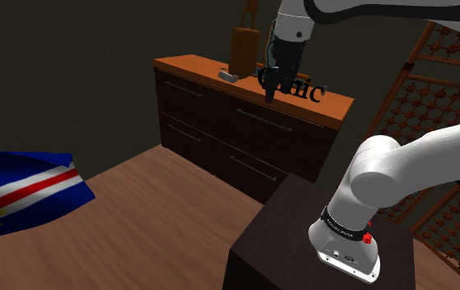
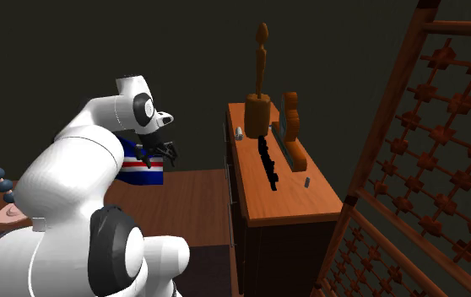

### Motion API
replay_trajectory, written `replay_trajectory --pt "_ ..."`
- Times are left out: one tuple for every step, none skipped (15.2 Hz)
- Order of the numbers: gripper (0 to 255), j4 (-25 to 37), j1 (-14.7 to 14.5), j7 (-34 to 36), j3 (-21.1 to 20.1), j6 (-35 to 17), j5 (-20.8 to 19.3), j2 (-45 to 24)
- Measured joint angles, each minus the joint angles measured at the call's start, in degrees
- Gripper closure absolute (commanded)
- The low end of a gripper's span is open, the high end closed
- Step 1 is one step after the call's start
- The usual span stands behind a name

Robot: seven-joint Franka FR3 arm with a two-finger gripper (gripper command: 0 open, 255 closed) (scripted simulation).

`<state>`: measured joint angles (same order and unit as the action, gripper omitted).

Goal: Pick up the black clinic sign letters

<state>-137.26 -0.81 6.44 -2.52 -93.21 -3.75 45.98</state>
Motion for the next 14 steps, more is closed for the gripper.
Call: replay_trajectory --pt "0 0.00 0.00 0.00 0.00 0.00 0.00 0.00" --pt "0 0.15 0.23 -0.80 0.75 -0.10 -0.39 -0.30" --pt "0 0.72 0.54 -2.03 1.84 -0.03 -0.93 -0.89" --pt "0 1.18 0.82 -3.26 2.92 -0.17 -1.45 -1.62" --pt "0 2.03 1.22 -4.84 4.31 0.10 -2.12 -2.30" --pt "0 2.61 1.60 -6.46 5.78 -0.42 -2.82 -3.50" --pt "0 2.91 1.93 -7.98 7.11 -0.70 -3.40 -4.22" --pt "0 4.31 2.30 -9.75 8.61 -0.47 -4.05 -5.49" --pt "0 4.90 2.52 -11.11 9.78 -0.85 -4.46 -6.59" --pt "0 5.80 2.80 -12.66 11.06 -0.72 -4.92 -7.49" --pt "0 6.93 3.02 -14.22 12.36 -0.83 -5.33 -8.83" --pt "0 8.16 3.22 -15.80 13.65 -0.86 -5.68 -10.20" --pt "0 9.20 3.46 -17.44 14.99 -0.95 -6.06 -11.46" --pt "0 10.75 3.63 -19.22 16.49 -1.25 -6.33 -13.39"
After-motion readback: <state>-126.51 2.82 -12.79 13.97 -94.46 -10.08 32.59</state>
